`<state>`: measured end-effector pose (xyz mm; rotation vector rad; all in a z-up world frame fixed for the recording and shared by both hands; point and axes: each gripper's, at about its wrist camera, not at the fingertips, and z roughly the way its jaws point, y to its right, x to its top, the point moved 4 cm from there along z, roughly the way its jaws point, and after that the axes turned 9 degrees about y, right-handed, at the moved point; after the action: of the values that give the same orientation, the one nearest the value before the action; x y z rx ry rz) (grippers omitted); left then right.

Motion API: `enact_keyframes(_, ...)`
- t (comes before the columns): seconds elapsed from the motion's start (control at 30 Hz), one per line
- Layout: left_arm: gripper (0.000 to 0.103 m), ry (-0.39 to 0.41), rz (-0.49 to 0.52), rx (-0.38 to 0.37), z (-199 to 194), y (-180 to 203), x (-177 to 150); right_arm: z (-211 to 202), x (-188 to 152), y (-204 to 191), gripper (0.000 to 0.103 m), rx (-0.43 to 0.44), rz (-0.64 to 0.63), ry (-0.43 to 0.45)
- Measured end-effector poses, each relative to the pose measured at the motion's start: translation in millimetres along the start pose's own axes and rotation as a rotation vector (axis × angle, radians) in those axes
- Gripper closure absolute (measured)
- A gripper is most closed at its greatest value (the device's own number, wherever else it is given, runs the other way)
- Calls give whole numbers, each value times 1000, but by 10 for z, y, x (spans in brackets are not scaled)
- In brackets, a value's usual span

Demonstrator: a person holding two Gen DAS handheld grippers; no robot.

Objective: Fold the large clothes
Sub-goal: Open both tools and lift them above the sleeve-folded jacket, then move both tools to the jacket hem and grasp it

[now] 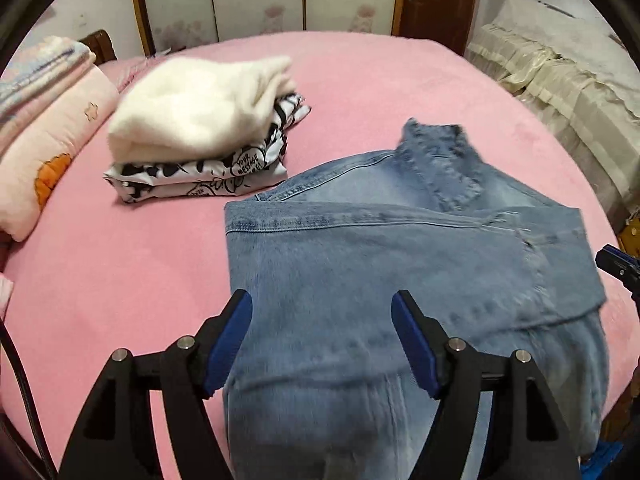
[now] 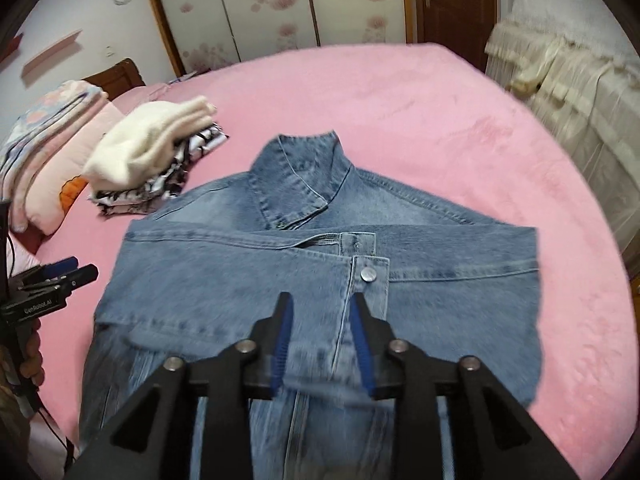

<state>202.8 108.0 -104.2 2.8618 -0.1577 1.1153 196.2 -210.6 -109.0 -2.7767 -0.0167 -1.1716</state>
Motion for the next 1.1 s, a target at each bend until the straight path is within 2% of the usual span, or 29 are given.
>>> enact_keyframes(0.23, 32, 46, 6, 5, -829, 185, -217, -857, -183, -127, 68, -32, -49, 80)
enact_keyframes(0.47, 32, 58, -41, -17, -1345, 253, -561, -1400, -472, -103, 63, -38, -37, 114)
enact_keyframes(0.57, 32, 47, -55, -35, -1470, 261, -707, -1544, -628, -83, 63, -51, -41, 114)
enact_keyframes(0.73, 32, 27, -44, -9, -1560, 268, -952, -1697, -926, -27, 62, -73, -45, 106)
enact_keyframes(0.8, 32, 1, -45, -20, -1538, 265, -1077, -1742, -1058, 2, 63, -78, -43, 96)
enact_keyframes(1.1, 32, -82, -100, -26, -1400, 112, -1640, -1719, -1637, 225, 63, -95, -9, -5)
